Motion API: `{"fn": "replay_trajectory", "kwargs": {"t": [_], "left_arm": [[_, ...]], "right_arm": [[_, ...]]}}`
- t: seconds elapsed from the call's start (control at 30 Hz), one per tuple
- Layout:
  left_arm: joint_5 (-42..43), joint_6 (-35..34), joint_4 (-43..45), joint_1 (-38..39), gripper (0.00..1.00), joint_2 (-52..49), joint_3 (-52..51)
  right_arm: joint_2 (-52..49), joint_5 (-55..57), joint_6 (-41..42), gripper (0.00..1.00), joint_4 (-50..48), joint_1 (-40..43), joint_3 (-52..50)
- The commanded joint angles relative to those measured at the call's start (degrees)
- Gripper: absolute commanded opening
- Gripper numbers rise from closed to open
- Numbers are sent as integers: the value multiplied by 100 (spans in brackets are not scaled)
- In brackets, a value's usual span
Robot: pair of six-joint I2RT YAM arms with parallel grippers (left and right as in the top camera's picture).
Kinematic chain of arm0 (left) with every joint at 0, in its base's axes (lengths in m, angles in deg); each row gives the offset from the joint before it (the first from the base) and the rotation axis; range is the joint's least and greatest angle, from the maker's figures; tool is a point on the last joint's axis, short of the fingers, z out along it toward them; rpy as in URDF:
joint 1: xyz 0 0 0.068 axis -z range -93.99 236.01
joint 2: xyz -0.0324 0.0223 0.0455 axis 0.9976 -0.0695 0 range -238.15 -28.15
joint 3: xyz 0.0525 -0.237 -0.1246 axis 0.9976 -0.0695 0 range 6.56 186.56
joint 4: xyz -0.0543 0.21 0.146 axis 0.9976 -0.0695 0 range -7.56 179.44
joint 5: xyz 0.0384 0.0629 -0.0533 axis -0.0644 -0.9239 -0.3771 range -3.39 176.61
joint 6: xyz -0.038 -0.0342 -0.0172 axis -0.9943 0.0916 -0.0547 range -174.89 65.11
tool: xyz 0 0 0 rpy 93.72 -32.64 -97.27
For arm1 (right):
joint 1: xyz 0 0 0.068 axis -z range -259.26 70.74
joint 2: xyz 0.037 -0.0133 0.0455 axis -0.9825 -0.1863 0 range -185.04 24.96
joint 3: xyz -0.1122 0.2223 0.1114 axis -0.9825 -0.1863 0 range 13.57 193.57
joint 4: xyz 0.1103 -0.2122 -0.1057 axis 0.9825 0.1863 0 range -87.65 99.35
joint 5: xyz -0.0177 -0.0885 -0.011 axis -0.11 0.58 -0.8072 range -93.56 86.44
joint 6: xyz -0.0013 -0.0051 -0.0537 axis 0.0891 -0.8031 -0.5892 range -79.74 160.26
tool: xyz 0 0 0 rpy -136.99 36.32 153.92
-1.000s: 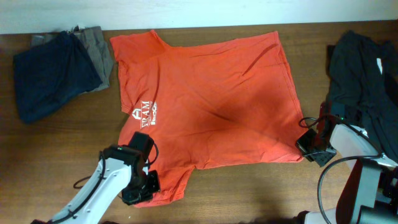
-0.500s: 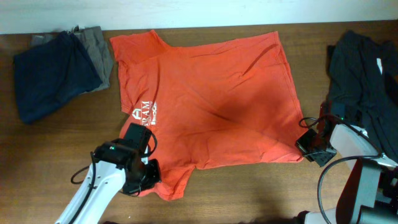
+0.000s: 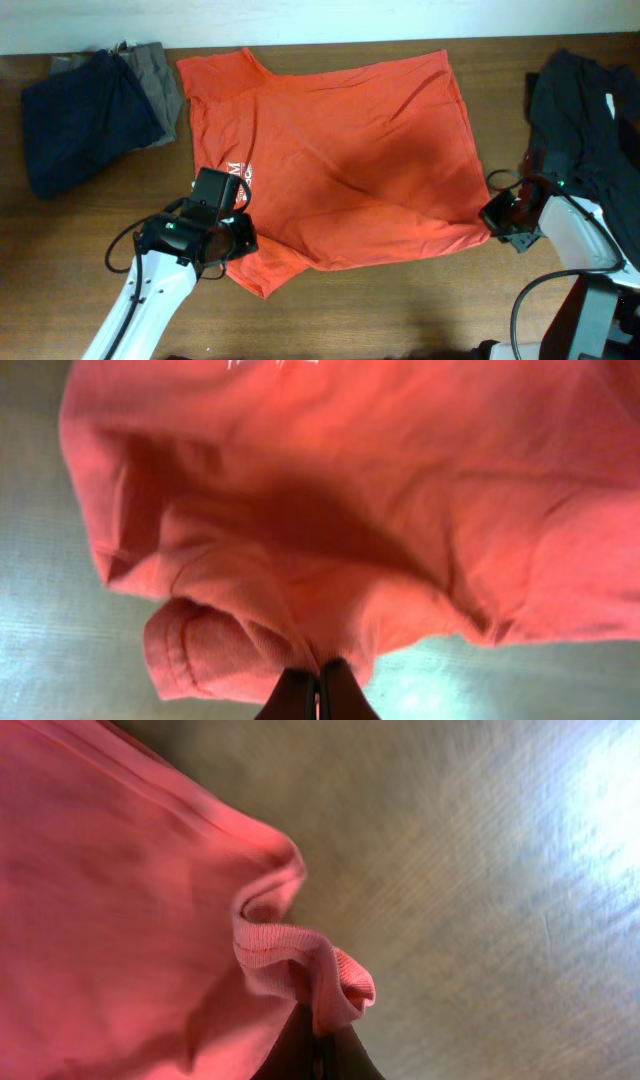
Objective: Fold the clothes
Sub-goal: 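Lift the near hem and fold it toward the far edge with both grippers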
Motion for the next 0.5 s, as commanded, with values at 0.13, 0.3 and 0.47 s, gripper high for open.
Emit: {"fn": "replay_trajectory", "kwargs": {"t": [0.13,0.3,0.47], "left_arm": [[-588,35,787,13,1,107,94],[-1279,37,1475,13,1,105,94],[-1425,35,1788,13,1,-33,94]], "right_arm": [[155,-116,35,4,-140,15,605],[138,-138,35,4,-391,15,603],[127,-142,39,4,-553,13,603]]}}
